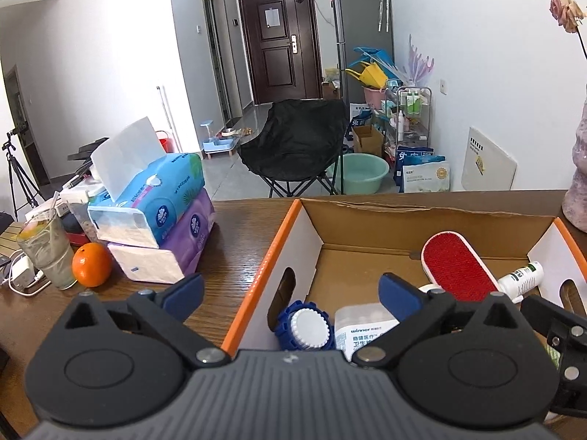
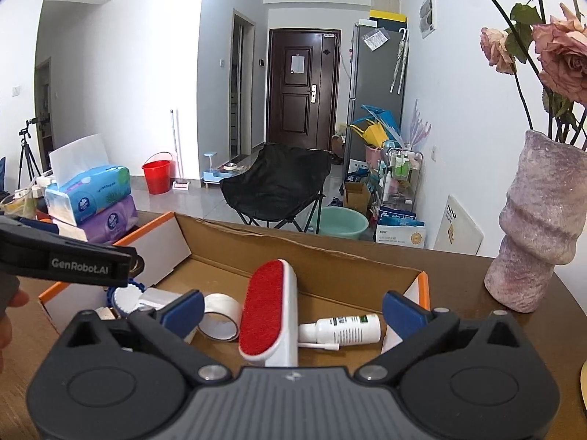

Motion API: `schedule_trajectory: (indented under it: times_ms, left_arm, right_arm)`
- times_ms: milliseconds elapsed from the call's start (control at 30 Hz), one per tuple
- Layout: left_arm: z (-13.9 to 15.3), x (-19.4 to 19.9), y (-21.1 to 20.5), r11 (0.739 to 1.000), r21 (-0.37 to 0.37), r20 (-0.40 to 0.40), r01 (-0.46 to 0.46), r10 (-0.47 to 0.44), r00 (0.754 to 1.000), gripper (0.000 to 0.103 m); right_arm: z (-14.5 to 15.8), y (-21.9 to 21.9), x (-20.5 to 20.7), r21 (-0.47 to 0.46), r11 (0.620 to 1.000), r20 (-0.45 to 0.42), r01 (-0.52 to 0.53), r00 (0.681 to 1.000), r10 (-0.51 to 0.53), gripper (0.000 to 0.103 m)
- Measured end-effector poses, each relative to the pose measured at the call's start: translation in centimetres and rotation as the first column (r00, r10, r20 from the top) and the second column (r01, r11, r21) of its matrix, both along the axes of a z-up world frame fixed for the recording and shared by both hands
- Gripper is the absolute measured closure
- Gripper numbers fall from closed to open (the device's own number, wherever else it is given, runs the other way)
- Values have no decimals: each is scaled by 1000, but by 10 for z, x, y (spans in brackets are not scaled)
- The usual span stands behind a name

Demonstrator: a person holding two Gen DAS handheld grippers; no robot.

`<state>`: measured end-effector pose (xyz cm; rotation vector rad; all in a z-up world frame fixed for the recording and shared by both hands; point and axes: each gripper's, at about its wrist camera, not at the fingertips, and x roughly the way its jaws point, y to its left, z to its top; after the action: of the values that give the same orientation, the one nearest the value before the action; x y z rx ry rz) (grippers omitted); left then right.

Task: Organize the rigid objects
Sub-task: 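Lower the cap and lint brush into the box and open both tools, then withdraw both tools from the box back from the table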

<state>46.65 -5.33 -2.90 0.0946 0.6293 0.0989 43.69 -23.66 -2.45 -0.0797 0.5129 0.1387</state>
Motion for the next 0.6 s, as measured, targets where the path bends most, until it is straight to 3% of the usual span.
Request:
schedule_trajectory:
  times_ms: [600]
  left_arm:
    - [32, -58, 12, 1000, -12, 45, 13, -13, 999, 0]
  right_arm:
    - [27, 4, -57, 64, 997, 20, 37, 999, -38, 0]
